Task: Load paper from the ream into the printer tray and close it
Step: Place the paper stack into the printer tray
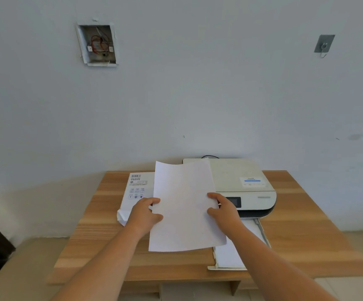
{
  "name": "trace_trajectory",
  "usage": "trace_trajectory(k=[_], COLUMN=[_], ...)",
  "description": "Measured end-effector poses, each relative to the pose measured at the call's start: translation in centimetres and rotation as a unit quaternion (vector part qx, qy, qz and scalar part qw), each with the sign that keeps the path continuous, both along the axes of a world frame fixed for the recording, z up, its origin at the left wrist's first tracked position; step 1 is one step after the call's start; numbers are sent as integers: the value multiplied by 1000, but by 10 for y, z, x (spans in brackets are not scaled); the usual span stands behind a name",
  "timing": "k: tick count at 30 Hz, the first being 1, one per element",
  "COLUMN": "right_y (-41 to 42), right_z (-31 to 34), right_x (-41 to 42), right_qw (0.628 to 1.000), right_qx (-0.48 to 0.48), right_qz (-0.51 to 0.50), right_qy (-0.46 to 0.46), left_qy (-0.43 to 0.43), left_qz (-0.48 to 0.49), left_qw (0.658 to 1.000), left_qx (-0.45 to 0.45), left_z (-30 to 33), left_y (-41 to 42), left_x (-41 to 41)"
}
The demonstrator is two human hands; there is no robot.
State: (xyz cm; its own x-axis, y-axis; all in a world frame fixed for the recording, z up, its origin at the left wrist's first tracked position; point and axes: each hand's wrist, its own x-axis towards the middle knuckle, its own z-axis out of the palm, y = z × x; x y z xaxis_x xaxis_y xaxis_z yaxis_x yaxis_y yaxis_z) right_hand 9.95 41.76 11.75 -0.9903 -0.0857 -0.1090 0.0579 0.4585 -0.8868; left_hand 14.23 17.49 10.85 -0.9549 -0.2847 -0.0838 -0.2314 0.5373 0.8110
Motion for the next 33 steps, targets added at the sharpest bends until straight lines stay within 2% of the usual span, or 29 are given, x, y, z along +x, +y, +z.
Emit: trace_trajectory(k=[12, 16, 27, 33], right_y=[102, 117, 148, 164], right_z=[-3, -7, -20, -28], right_x=[-19, -28, -58, -77], right_qw=[999, 998, 993, 991], right_qx=[-13, -21, 3, -15], right_qz=[-45, -53, -100, -102], right_qy=[-14, -28, -66, -80], left_qy=[17, 13, -5, -11], left_qz=[-21, -39, -73, -72], left_qw=[1000, 999, 994, 994], left_qx=[5, 6, 78, 76], left_z=[-1, -3, -35, -42], left_y=[102, 114, 142, 155], left_x=[-22, -35, -83, -103])
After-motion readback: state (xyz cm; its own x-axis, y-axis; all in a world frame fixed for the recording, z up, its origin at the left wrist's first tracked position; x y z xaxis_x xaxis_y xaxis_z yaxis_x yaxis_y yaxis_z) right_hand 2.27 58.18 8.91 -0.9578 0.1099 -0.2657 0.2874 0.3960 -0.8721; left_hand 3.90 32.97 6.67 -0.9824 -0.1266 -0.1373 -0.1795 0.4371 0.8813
